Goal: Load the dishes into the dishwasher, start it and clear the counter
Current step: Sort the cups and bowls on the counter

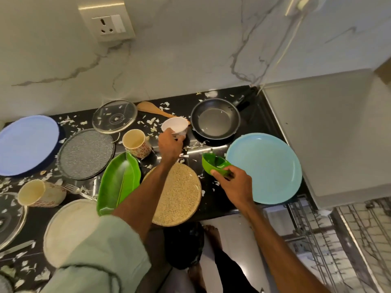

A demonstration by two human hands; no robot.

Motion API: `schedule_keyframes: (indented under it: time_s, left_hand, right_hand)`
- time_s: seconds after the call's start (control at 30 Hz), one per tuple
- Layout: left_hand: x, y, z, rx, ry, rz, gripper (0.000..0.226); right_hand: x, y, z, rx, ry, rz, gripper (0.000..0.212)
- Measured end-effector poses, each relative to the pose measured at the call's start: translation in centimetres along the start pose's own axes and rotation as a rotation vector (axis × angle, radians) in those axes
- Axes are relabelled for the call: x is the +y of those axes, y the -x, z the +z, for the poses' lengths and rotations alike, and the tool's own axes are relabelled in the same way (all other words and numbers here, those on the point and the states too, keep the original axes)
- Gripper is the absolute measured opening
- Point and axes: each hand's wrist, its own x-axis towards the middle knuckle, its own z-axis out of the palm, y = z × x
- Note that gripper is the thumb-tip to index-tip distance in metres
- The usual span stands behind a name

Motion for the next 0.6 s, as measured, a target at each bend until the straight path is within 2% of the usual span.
schedule_keyframes:
  time_s: [0.1,0.2,0.27,0.33,0.43,0.5,0.6]
  left_hand:
    - [1.1,2.9,-2.2,0.006,0.191,0.018,0.051]
    - [1.4,6.5,-4.3,-0.041,0.377,-0.042,0.058]
    - [1.5,8.9,-5.4,-0.146,0.528,-0.103,0.058]
    - [2.1,11.6,-6.2,-0.293,0.654,-0.088,0.050]
    - [2.3,14.9,-6.4,-0.466,0.695,-0.016,0.051]
    - [2.5,16.8,-6.0,-0.554,0.692,0.025,0.067]
    - [3.0,19.1,-4.8,-0.667,0.631,0.069,0.092]
  right_hand:
    - [-1.0,1.0,-1.3,0.016,-0.147,0.083,0.049]
    - [-1.9,2.5,-3.0,0.017,-0.528,0.266,0.054]
    - [-2.0,3.7,-4.6,0.006,-0.758,0.355,0.049]
    - [-1.6,5.1,-6.2,-0.025,-0.876,0.373,0.045]
    - [-0.4,7.7,-8.6,-0.051,-0.993,0.334,0.046]
    - [0.8,9.7,-10.1,-0.022,-1.070,0.338,0.049]
    - [3.0,12.8,-12.3,0.010,-1.176,0.383,0.075]
